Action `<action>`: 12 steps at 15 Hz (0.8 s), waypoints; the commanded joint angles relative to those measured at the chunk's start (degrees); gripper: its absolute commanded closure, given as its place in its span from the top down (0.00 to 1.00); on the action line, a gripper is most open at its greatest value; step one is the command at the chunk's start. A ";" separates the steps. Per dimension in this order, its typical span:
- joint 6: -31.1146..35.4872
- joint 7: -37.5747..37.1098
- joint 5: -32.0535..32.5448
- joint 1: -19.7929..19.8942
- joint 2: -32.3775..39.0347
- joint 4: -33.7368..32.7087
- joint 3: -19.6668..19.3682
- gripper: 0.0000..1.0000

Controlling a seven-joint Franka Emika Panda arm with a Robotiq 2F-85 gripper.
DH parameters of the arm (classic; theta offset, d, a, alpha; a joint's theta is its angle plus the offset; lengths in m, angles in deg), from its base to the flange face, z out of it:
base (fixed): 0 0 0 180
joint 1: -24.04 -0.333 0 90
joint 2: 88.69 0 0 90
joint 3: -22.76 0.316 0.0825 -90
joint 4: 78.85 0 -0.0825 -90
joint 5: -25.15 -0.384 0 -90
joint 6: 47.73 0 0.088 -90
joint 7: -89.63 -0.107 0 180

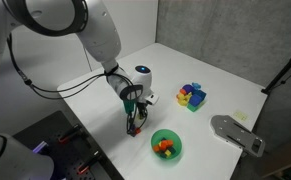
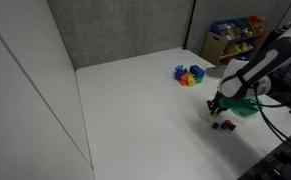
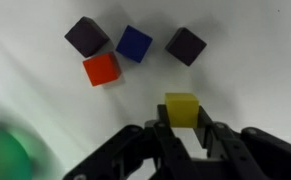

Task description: Move the small yellow block from the table to the tray

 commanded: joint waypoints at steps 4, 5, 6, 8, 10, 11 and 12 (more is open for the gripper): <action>-4.12 2.44 -0.59 3.00 -10.58 4.03 -4.52 0.10; -4.12 2.18 -0.15 3.29 -11.84 4.77 -6.16 0.10; -4.02 1.89 0.25 3.55 -12.78 5.34 -7.74 0.10; -4.14 1.89 0.20 5.15 -14.78 6.44 -10.42 0.10; -5.39 1.64 -0.91 7.25 -16.57 7.07 -12.07 0.20; -6.13 1.97 -0.40 7.86 -17.16 7.31 -12.94 0.55; -6.86 2.47 -0.70 8.94 -18.18 7.93 -13.03 0.55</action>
